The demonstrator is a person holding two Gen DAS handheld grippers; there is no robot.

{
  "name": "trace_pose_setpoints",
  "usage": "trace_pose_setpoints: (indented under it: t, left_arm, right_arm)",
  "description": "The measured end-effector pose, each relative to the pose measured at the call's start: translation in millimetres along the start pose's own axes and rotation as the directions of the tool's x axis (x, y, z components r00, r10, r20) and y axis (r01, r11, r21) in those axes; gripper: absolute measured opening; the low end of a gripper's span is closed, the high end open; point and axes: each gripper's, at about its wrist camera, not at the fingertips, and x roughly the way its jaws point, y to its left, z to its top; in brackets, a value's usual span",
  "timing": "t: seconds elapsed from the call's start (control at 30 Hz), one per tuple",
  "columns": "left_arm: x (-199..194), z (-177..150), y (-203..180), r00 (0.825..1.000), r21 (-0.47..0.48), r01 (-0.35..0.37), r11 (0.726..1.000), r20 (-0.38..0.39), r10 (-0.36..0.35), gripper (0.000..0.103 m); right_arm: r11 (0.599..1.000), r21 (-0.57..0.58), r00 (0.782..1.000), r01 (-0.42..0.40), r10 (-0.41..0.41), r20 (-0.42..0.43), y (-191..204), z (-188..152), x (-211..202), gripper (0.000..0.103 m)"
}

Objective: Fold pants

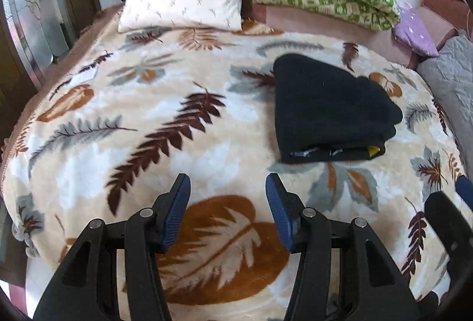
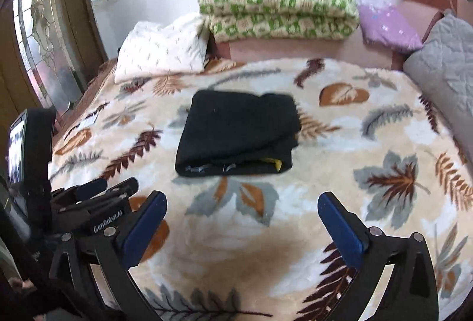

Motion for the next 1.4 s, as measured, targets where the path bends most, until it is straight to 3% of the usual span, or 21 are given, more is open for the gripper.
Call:
trace_pose_setpoints:
  t: [0.2, 0.57, 0.83, 1.23, 1.4]
  left_arm:
    - [1.2, 2.3, 8.5, 0.999, -0.029, 0.032, 0.999, -0.010, -0.032, 0.052]
    - [-4.1, -2.2, -10.6, 1.000, 0.103, -0.017, 0.995, 0.016, 0.015, 0.052]
    - [-11.5, -1.6, -11.3, 0.999, 0.119, 0.011, 0.993, 0.043, -0.016, 0.052]
    - [-19.6, 1.3, -6.8, 0.995, 0.096, 0.030, 0.995, 0.087, -0.039, 0.052]
    - [-25.1, 2.6, -0.2, 0.990, 0.050, 0.063, 0.997, 0.125, -0.069, 0.059]
  right_arm:
    - [0.997, -0.006, 0.997, 0.071, -0.070, 0.041, -2.8, 2.2, -12.1, 0.103]
    - [0.994, 0.007, 0.993, 0.105, -0.106, 0.054, -12.7, -4.4, -15.3, 0.103]
    - [0.993, 0.011, 0.991, 0.121, -0.122, 0.062, -15.0, -6.6, -19.0, 0.103]
    - [0.991, 0.010, 0.988, 0.133, -0.133, 0.076, -15.3, -6.4, -19.9, 0.103]
    - [0.991, 0.008, 0.988, 0.133, -0.133, 0.079, -15.6, -6.1, -19.4, 0.103]
